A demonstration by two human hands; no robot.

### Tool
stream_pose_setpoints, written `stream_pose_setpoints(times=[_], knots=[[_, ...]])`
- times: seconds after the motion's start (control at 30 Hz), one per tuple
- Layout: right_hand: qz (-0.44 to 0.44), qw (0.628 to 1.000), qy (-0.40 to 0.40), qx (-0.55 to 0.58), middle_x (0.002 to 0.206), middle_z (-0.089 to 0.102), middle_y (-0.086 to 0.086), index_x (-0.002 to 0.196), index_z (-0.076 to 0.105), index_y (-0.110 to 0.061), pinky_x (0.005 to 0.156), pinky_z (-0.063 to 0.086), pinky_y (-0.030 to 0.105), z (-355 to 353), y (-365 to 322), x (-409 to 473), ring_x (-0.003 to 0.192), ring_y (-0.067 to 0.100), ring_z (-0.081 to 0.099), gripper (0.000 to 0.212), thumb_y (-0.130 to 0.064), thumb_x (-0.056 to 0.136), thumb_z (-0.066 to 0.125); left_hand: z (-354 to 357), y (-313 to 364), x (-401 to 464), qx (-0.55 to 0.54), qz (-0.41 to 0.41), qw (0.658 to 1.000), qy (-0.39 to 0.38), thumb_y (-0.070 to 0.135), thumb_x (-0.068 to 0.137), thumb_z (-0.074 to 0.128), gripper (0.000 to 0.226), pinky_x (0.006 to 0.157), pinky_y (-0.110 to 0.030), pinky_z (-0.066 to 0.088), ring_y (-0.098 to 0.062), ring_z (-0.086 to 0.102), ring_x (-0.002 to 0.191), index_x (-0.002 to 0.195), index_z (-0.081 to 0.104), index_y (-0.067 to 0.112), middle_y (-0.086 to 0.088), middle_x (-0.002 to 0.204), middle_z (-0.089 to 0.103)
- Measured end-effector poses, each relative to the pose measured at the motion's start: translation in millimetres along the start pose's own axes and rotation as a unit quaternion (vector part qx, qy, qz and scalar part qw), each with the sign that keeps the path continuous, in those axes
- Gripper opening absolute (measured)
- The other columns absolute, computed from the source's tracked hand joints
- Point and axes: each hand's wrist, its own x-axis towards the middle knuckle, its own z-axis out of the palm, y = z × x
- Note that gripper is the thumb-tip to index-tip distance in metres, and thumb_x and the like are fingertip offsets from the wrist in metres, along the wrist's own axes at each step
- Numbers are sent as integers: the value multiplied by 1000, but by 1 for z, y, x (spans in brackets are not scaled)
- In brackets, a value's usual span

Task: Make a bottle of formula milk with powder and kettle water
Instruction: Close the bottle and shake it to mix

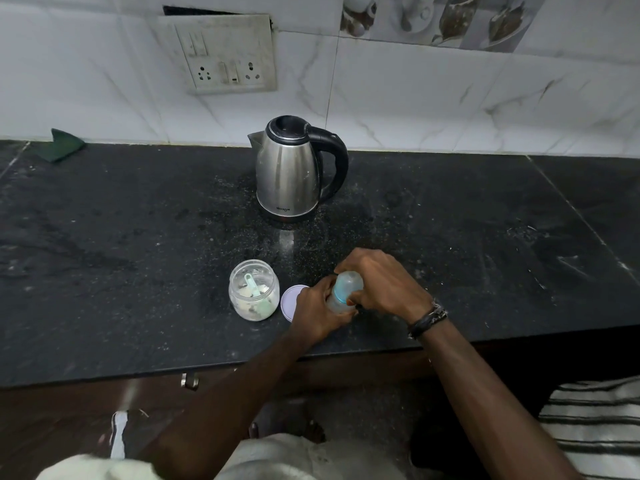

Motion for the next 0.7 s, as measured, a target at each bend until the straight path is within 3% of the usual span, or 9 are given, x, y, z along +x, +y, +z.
stream_pose_setpoints(times=[0.23,0.4,0.63,0.7], knots=[[-13,1000,15,10,103,63,-1,106,68,-22,79,50,39,8,6,1,93,22,61,43,-21,64,78,0,4,-4,-10,-13,1000,2,51,58,81,68,84,-44,56,-12,71,94,118,64,24,5,103,75],[-3,999,40,17,102,64,-3,104,68,-25,72,37,28,13,6,-2,91,20,60,39,-29,66,79,-1,7,-5,-31,-29,999,-2,52,58,81,73,87,-43,56,-11,70,98,122,62,23,5,106,74],[12,994,78,71,115,65,-3,123,64,-26,88,50,36,29,11,-13,104,20,60,60,-27,67,83,-4,21,-13,-73,-7,997,-1,47,62,84,65,92,-44,55,-8,68,105,120,54,42,10,111,71],[6,990,79,120,121,65,-3,128,61,-25,94,48,37,35,16,-15,109,17,60,67,-26,65,84,-5,25,-13,-111,14,994,-18,33,58,91,87,100,-45,52,-12,64,116,135,50,31,5,123,68]])
